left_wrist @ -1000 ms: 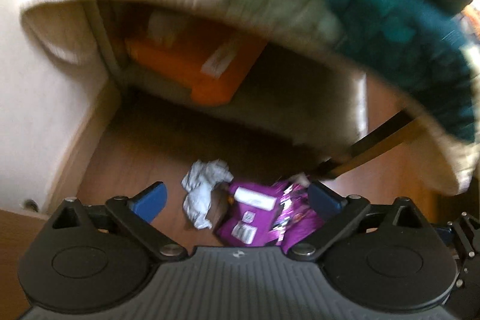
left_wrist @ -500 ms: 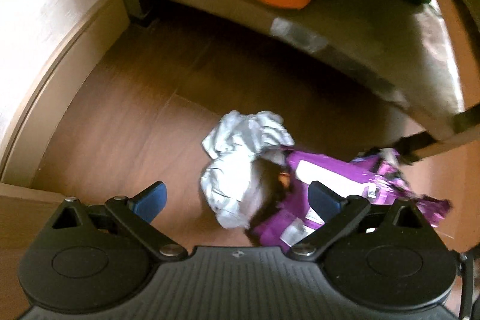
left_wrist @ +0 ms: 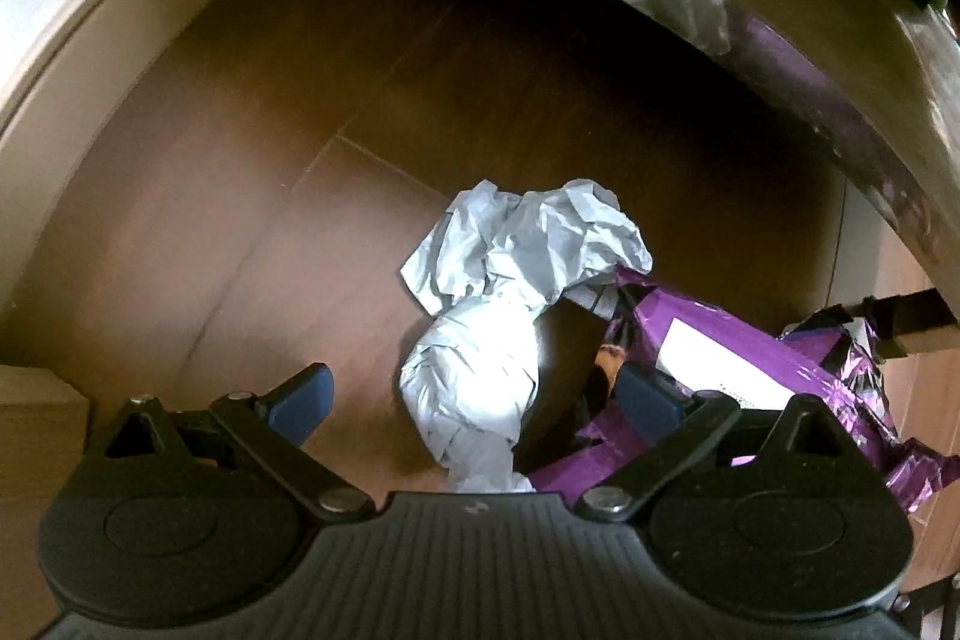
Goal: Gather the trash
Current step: 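Grasp the crumpled white paper with the left gripper while the right gripper grasps the purple foil bag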
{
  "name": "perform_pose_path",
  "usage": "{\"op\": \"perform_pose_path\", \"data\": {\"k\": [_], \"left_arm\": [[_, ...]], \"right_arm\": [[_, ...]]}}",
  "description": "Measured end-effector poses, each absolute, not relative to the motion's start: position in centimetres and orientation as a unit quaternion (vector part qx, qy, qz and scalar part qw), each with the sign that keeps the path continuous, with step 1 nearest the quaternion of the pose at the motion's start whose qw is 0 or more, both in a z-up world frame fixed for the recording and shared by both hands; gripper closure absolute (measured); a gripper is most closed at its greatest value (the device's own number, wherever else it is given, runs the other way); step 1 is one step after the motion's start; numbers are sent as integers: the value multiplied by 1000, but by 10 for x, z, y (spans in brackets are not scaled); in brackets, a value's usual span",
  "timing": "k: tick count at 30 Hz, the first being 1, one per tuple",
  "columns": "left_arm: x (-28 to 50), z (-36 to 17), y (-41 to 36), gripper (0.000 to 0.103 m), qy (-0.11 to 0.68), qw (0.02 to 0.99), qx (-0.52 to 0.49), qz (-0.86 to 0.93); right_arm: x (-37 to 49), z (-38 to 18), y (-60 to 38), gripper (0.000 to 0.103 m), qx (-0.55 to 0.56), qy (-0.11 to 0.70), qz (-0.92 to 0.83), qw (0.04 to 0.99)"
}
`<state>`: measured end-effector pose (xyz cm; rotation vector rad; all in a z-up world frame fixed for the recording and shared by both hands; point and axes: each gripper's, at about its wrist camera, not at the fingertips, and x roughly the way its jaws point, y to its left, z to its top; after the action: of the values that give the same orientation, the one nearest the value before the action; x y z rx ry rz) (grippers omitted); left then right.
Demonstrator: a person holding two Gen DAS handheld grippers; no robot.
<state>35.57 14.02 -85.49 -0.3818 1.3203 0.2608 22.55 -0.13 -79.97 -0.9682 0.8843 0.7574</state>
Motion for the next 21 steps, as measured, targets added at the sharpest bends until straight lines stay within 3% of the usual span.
{"op": "perform_pose_path", "data": {"k": [3,5,7,8,10,14,21], "left_arm": [[356,-858,139,7,607,766,-176,118],[355,-859,139,19,610,764,-178,116],[356,-859,135,43,615,759,-179,114],[356,-859,133,47,617,757,-181,113],[355,-860,131,57,620,755,-178,118],[352,-860,128,73,622,754,-168,128],[347,-859,125,77,625,750,-169,136]], "right_arm": [[231,-790,-6,40,-400,429,334,738],[235,-786,-9,51,-378,445,327,743],[236,-783,-13,58,-359,458,325,745],[238,-781,-15,65,-348,464,325,747],[242,-775,-17,69,-324,476,324,751],[244,-767,-21,101,-300,486,318,756],[244,-750,-29,103,-292,464,314,775]]}}
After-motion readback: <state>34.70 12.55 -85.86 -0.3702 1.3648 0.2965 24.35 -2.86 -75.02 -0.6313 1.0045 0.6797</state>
